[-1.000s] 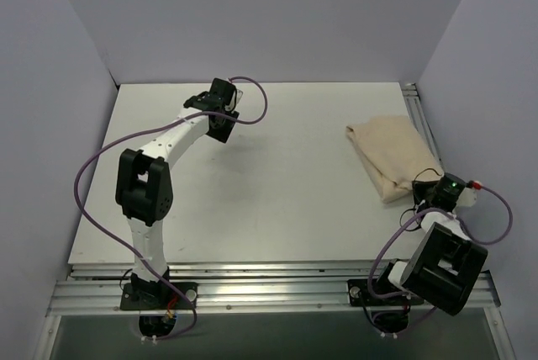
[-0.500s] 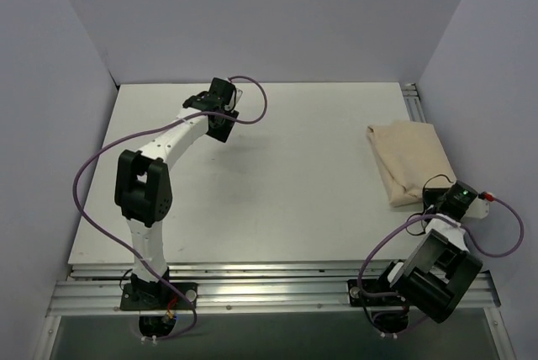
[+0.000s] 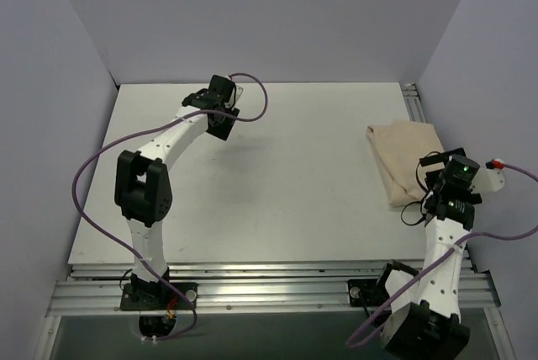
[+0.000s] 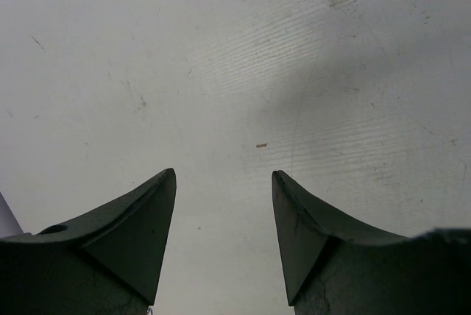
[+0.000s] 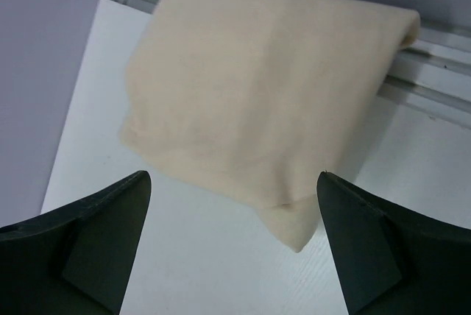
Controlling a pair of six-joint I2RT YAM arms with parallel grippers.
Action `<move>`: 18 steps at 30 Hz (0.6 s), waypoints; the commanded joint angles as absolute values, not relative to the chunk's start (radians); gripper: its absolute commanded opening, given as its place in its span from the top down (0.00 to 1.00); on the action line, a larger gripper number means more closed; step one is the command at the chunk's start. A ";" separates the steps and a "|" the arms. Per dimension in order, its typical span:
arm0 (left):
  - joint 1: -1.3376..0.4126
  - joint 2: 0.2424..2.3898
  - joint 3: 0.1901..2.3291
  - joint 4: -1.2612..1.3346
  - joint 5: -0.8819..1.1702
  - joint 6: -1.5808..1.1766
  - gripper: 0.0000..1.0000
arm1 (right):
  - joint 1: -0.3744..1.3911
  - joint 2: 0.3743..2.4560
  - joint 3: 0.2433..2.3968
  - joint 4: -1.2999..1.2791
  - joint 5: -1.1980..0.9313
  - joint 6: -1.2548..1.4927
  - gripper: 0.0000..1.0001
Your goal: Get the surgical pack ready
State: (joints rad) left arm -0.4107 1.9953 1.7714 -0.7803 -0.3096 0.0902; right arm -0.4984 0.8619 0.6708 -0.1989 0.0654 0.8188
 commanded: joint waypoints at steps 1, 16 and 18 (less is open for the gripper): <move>-0.411 1.959 1.850 -0.810 -0.288 0.081 0.36 | -0.417 0.801 0.758 -0.354 0.233 0.760 0.09; -0.400 1.725 1.655 -0.856 -0.285 0.098 0.36 | -0.376 0.351 0.680 -0.244 0.098 0.511 0.09; -0.403 1.671 1.596 -0.845 -0.282 0.120 0.36 | -0.377 0.331 0.693 -0.255 0.110 0.505 0.09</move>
